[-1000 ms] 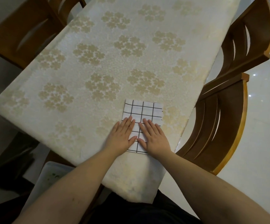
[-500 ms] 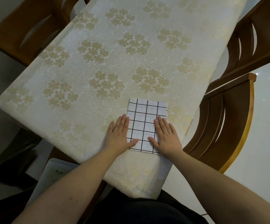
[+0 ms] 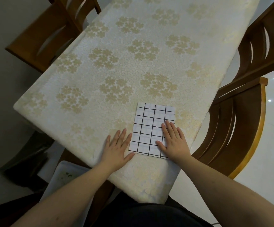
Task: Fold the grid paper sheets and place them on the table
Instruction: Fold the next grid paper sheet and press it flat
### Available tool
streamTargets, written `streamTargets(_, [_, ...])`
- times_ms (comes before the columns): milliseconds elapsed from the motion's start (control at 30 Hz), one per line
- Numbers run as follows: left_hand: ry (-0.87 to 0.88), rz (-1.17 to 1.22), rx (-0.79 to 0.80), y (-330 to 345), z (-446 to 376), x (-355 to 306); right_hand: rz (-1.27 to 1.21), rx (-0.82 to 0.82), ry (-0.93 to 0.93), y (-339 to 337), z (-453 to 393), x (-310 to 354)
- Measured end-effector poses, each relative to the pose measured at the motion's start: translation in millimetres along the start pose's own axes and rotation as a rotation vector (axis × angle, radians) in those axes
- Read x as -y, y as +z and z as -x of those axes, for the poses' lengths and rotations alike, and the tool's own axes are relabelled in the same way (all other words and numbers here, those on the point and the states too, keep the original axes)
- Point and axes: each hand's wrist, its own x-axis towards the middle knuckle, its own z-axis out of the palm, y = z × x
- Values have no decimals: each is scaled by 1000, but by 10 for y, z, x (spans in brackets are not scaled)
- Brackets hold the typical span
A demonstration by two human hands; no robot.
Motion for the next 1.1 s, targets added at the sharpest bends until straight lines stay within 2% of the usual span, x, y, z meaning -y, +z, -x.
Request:
streamTargets(167, [49,-48,32,48,246,159,-17,-53,-1,26,18,8])
streamTargets(333, [-10,44,-62,-106,141,209,-13,-78,2,33,27,11])
streamTargets(467, [-125,364,-90,-464,-416,133,-19,-75,3,29,33,11])
streamTargets(567, [-255,680,-37,-779,-901,27,-22,-75,9,28,28,18])
streamTargets(767, [-445,976,86,-1115,-1579,-144,-40,-82,12,26,22,16])
streamTargets(900, [-497,913,83,-1156,-1739,-167,-26,-66,8,21,19,11])
streamTargets(1100, [-393,901,11,-1133,-1655,-155,-48,-78,-3,21,21,-2])
